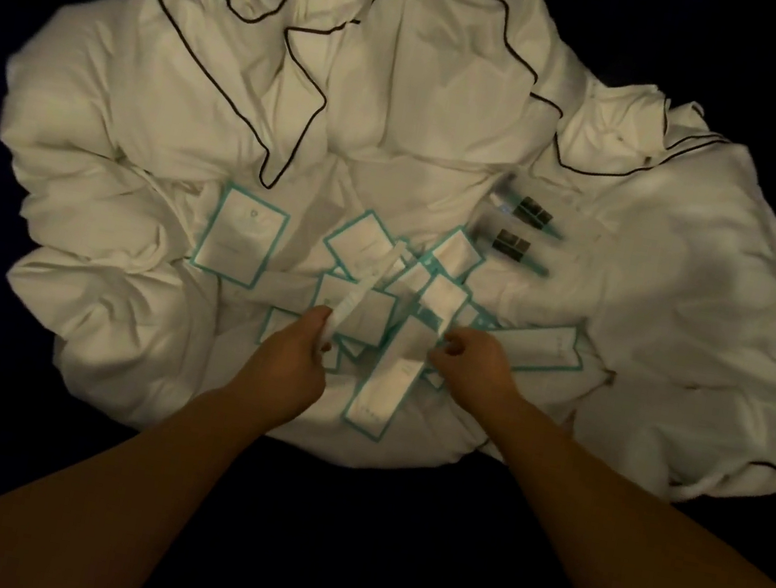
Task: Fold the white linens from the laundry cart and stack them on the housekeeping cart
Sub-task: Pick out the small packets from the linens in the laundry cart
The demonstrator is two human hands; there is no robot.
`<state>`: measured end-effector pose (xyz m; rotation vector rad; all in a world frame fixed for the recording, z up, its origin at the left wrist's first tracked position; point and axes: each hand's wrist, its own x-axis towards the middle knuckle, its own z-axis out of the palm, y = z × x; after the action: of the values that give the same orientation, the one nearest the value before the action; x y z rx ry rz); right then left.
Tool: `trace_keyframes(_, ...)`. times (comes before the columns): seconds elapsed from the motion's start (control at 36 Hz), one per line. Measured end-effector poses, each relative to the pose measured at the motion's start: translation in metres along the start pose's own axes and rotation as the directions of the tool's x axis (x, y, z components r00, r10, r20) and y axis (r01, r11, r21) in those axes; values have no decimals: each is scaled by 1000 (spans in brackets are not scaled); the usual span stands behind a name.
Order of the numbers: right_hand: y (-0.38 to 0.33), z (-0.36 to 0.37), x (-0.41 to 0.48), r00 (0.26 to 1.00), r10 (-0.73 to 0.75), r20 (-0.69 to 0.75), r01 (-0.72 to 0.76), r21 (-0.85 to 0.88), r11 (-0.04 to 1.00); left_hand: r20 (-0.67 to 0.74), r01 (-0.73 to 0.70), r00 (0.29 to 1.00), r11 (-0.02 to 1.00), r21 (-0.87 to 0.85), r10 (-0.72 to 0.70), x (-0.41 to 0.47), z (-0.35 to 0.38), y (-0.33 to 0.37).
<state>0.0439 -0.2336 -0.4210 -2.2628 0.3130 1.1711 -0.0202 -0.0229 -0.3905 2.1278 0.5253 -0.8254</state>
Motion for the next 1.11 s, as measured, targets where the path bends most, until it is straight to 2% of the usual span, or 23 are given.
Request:
trace_keyframes(0.11,0,29,10,981,192,10,-191,140,972,3,-2,1000,997,-75,2,6,2,-7)
trace_keyframes(0.22,-6,46,11,936,348,56,-336,442,831,23,34,999,991,-132,-31,13,0,-7)
trace_keyframes(0.33,-11,54,11,920,384,81,-373,481,793,33,23,999,982,-186,-17,17,-5,-5)
trace_keyframes(0.44,-17,54,6,941,334,47,-298,577,760,7,38,999,971,-235,-37,16,-8,0)
trace_keyframes(0.53,-29,49,-7,974,203,103,-212,736,643,-40,68,996,961,-268,-81,16,-8,2)
trace_keyframes(0.61,-45,36,-23,985,76,153,-170,822,543,-96,43,992,943,-330,-79,11,-9,14)
trace_keyframes(0.72,-60,23,-31,990,11,140,-130,884,449,6,-8,1000,911,-412,11,4,-6,36)
trace_keyframes(0.78,-64,20,-29,998,11,60,-57,866,496,23,-4,1000,930,-369,14,6,-2,38)
trace_keyframes(0.89,-59,15,-20,990,-73,-121,134,632,763,4,59,998,935,-350,-62,10,-1,30)
trace_keyframes(0.94,-45,8,-12,969,-168,-181,219,317,923,13,85,996,929,-361,-86,11,0,27)
trace_keyframes(0.97,-35,3,-5,956,-214,-198,238,106,965,14,92,996,927,-364,-93,12,1,27)
trace_keyframes(1.0,-25,-4,0,948,-256,-191,239,-104,965,16,99,995,924,-370,-100,12,1,27)
trace_keyframes(1.06,-2,-19,11,956,-276,-98,200,-469,860,21,115,993,906,-408,-117,12,3,27)
trace_keyframes(1.11,18,-34,19,981,-196,-5,140,-682,718,8,115,992,902,-416,-124,13,4,25)
